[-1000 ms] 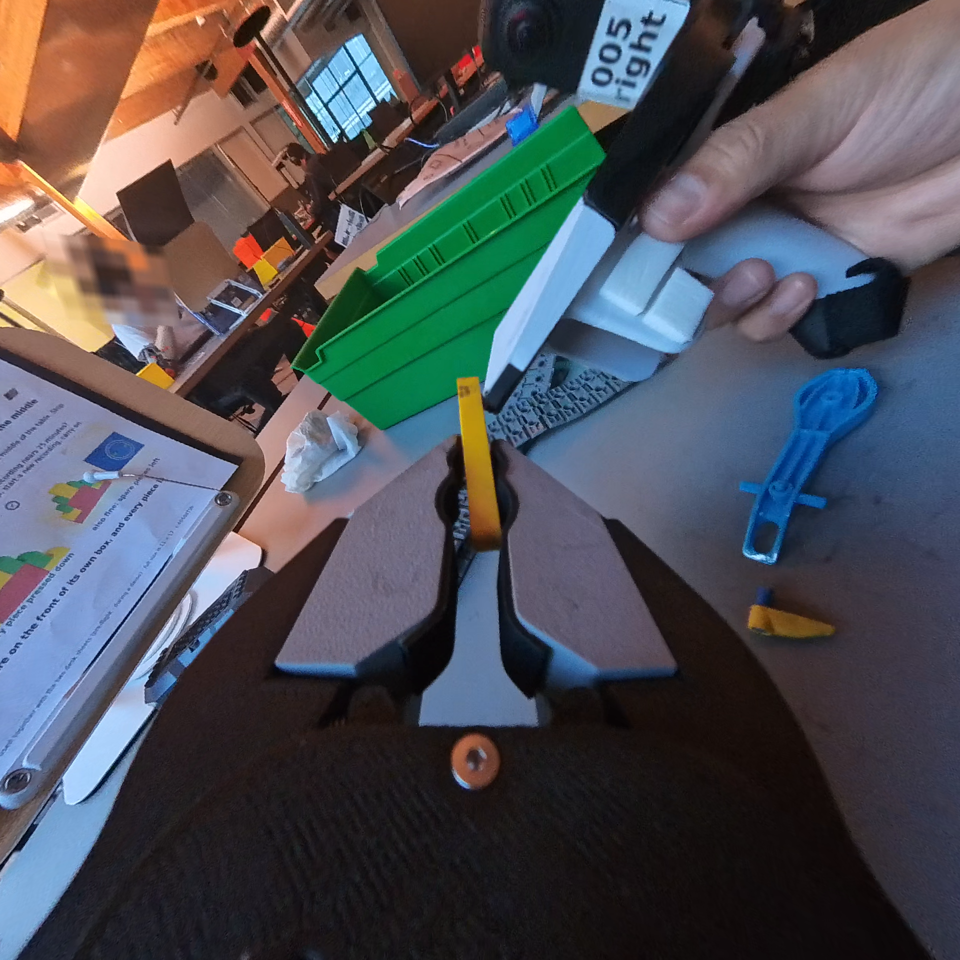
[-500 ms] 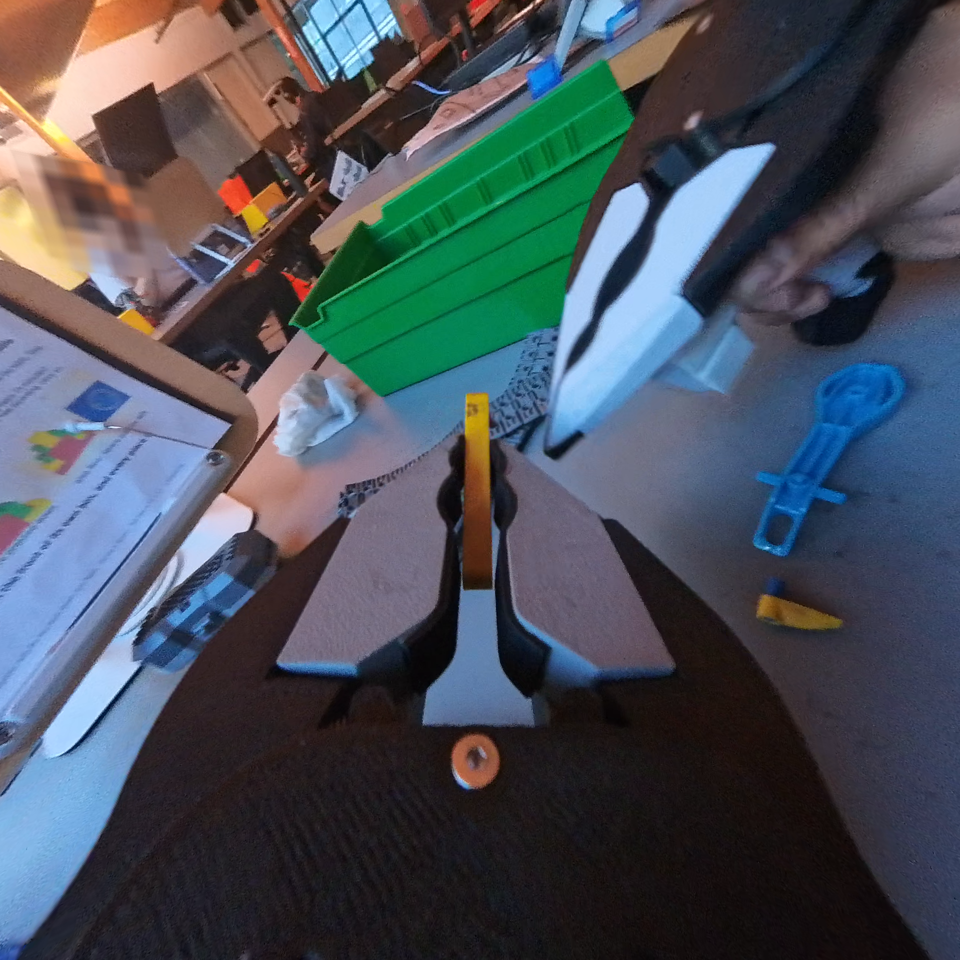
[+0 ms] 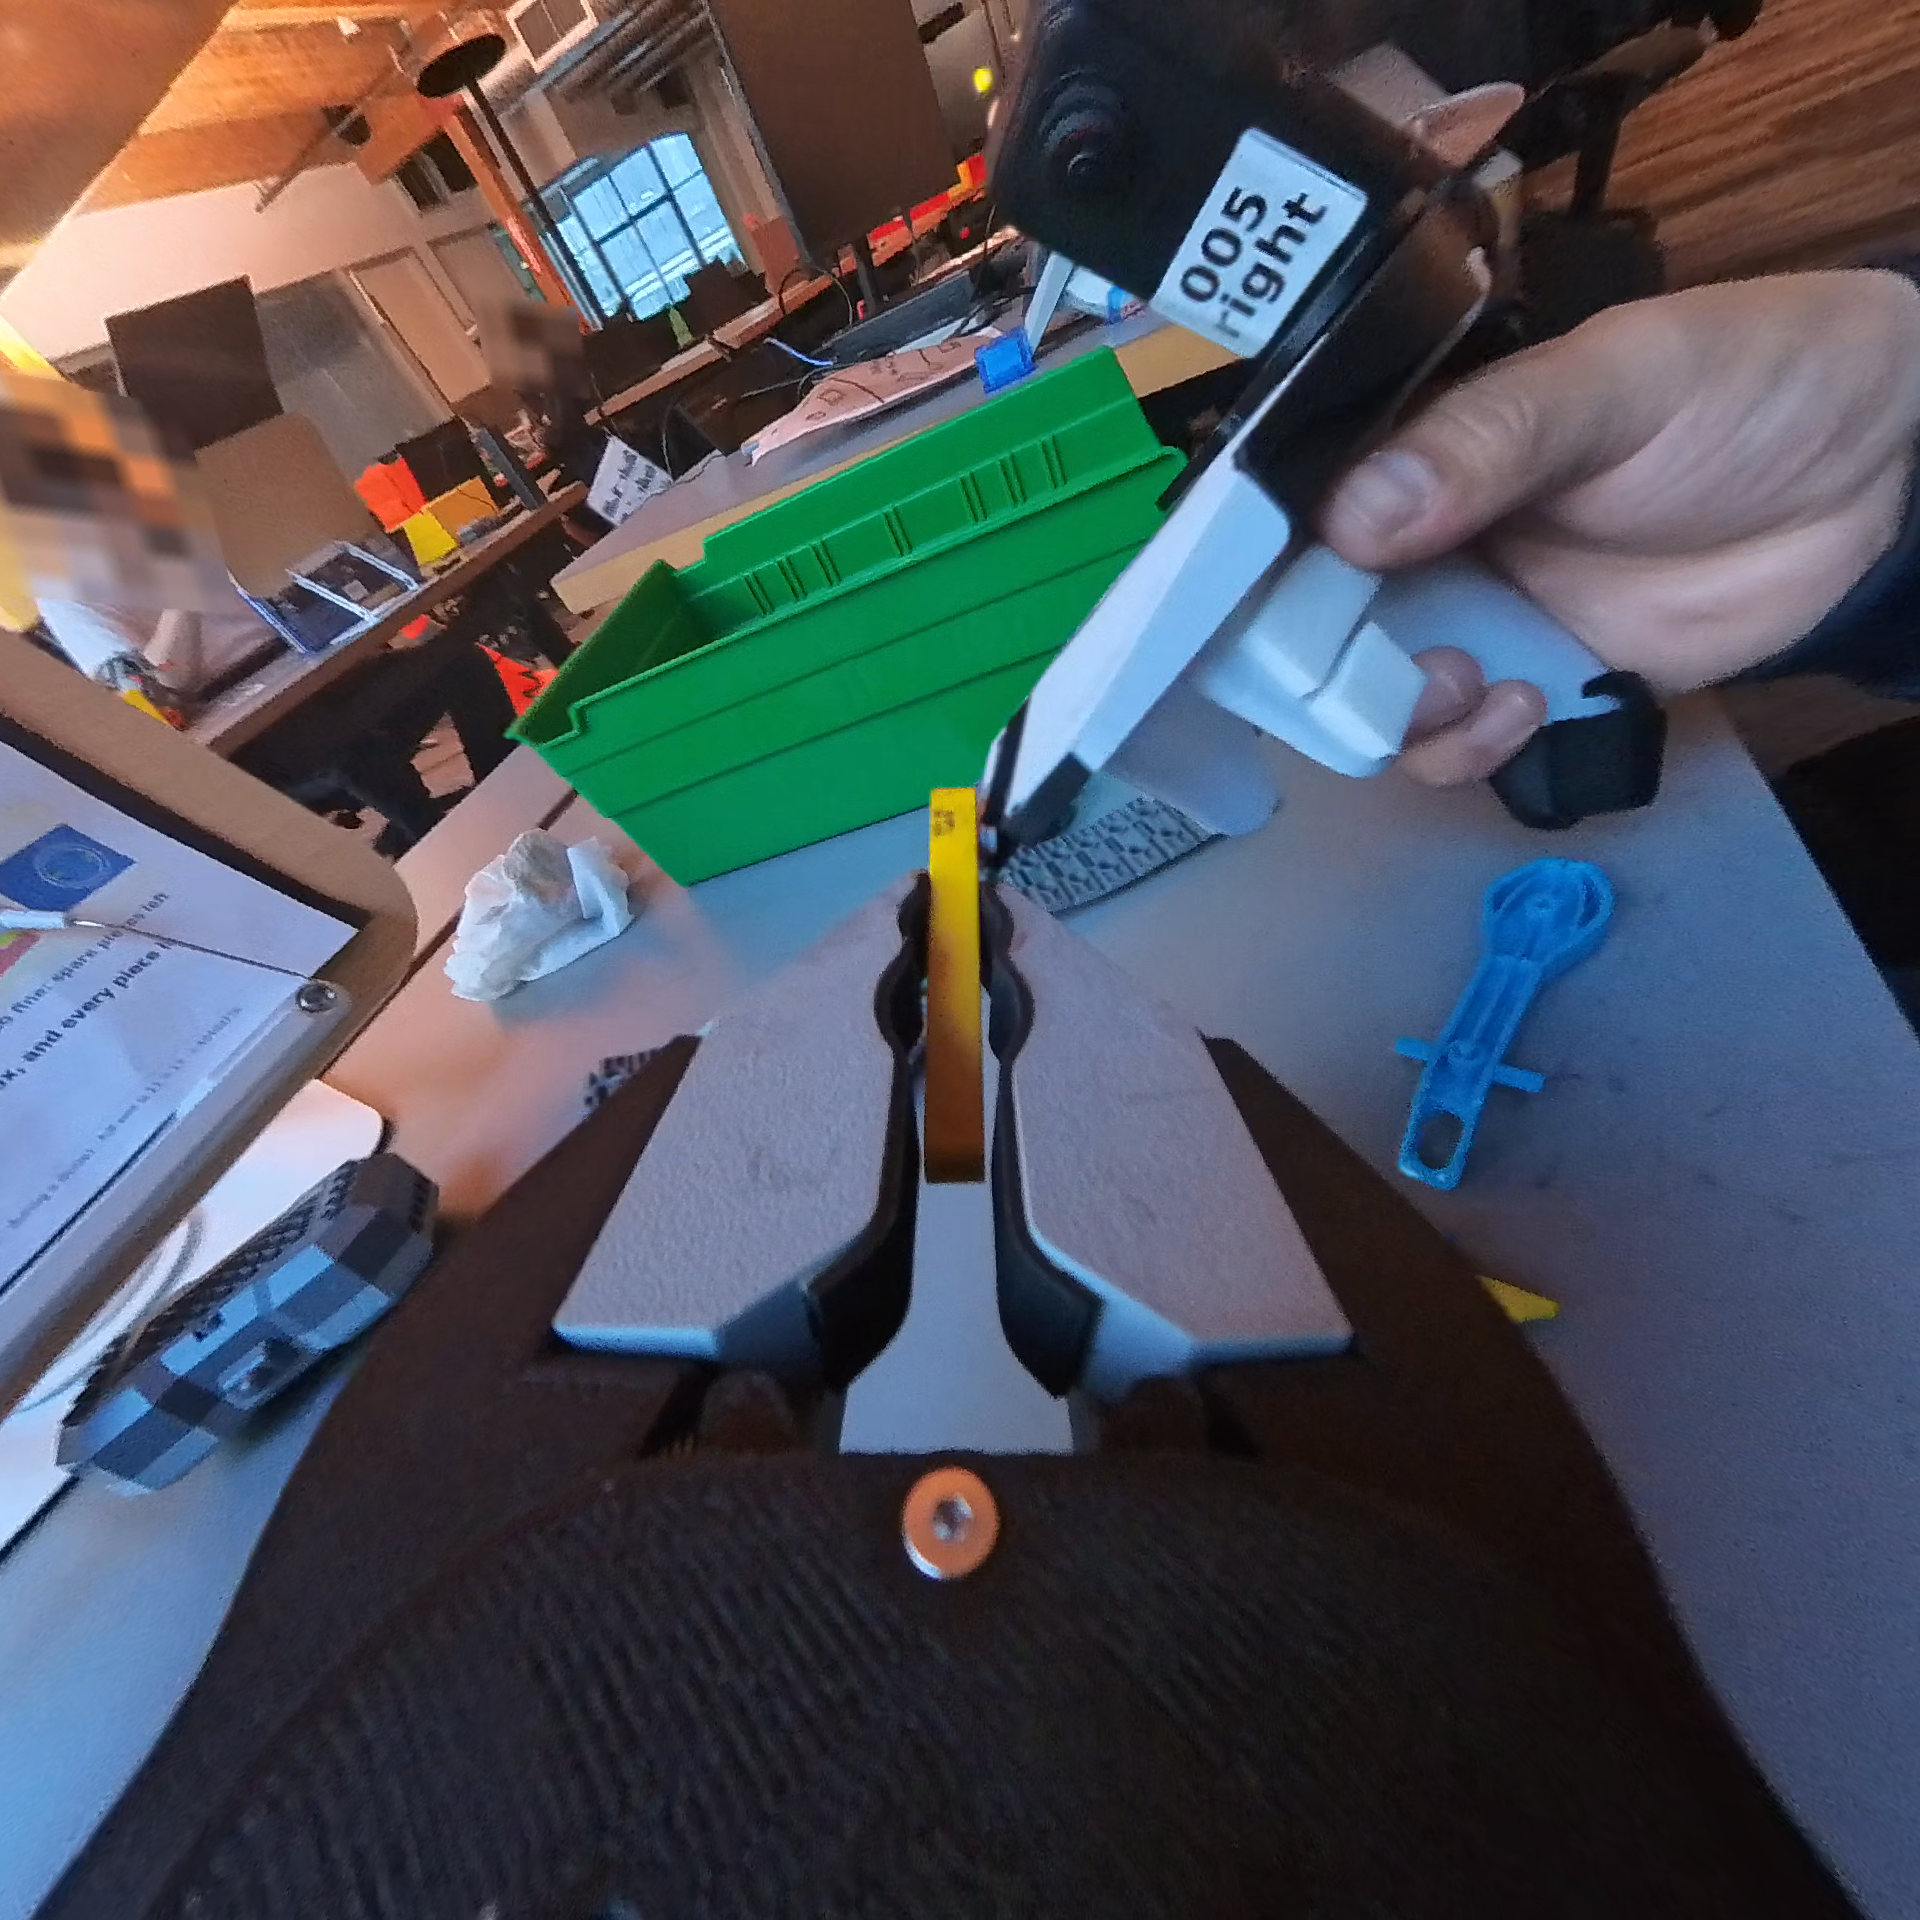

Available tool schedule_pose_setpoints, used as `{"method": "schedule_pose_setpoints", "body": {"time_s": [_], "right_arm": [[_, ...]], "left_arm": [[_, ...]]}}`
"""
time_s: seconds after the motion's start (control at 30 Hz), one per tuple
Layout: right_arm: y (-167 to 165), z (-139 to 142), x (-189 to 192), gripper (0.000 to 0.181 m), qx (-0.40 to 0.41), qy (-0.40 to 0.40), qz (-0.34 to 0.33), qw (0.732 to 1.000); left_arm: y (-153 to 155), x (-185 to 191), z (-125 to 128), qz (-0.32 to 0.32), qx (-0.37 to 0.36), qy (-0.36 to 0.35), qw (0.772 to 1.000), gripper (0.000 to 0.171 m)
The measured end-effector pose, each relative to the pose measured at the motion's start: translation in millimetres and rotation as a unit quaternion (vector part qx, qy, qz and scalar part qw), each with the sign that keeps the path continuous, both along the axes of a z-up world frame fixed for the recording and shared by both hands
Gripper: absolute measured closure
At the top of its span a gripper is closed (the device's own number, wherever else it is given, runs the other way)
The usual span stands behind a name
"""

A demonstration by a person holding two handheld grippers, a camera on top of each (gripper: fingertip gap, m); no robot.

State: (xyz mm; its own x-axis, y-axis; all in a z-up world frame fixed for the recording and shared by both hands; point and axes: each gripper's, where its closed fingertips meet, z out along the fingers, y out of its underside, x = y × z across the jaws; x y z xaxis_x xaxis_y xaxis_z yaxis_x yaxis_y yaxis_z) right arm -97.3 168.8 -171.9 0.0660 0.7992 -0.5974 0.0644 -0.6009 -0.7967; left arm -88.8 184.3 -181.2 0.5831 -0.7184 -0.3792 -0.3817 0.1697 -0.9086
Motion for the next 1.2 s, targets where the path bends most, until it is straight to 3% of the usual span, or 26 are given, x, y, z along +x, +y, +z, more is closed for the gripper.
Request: {"method": "schedule_pose_setpoints", "body": {"time_s": [0.3, 0.43, 0.53, 0.63, 0.8, 0.9, 0.97, 1.07, 1.13, 1.2], "right_arm": [[3, -3, -2, 0.18, -0.019, 0.002, -0.01, 1.0], [2, -1, -3, 0.181, -0.008, 0.016, -0.012, 1.0], [0, -16, -3, 0.181, 0.067, -0.053, -0.009, 0.996], [-3, -44, -1, 0.181, 0.118, -0.156, 0.009, 0.981], [4, -5, 7, 0.181, 0.072, -0.053, -0.012, 0.996], [9, -6, 12, 0.179, 0.117, -0.07, -0.042, 0.99], [4, -6, 17, 0.167, 0.194, -0.097, -0.037, 0.976], [-4, -8, 29, 0.157, 0.337, -0.169, 0.011, 0.926], [-10, -12, 36, 0.168, 0.441, -0.237, 0.045, 0.864], [-18, -17, 39, 0.173, 0.538, -0.296, 0.072, 0.786]], "left_arm": [[4, -3, -1, 0.059, 0.07, 0.089, 0.992, 0.166], [1, -3, 1, 0.039, 0.047, 0.062, 0.996, 0.166], [3, -6, -9, 0.052, 0.047, 0.102, 0.992, 0.166], [12, -18, 8, 0.076, 0.04, 0.05, 0.995, 0.166], [-1, -1, 1, 0.011, -0.013, 0.004, 1.0, 0.166], [-6, 7, -6, -0.042, -0.094, -0.043, 0.994, 0.166], [-6, 5, -7, -0.055, -0.098, -0.054, 0.992, 0.165], [-9, 4, -10, -0.062, -0.016, 0.028, 0.998, 0.166], [-17, 7, -8, -0.072, 0.083, 0.098, 0.989, 0.166], [-22, 10, -5, -0.065, 0.159, 0.151, 0.973, 0.166]]}}
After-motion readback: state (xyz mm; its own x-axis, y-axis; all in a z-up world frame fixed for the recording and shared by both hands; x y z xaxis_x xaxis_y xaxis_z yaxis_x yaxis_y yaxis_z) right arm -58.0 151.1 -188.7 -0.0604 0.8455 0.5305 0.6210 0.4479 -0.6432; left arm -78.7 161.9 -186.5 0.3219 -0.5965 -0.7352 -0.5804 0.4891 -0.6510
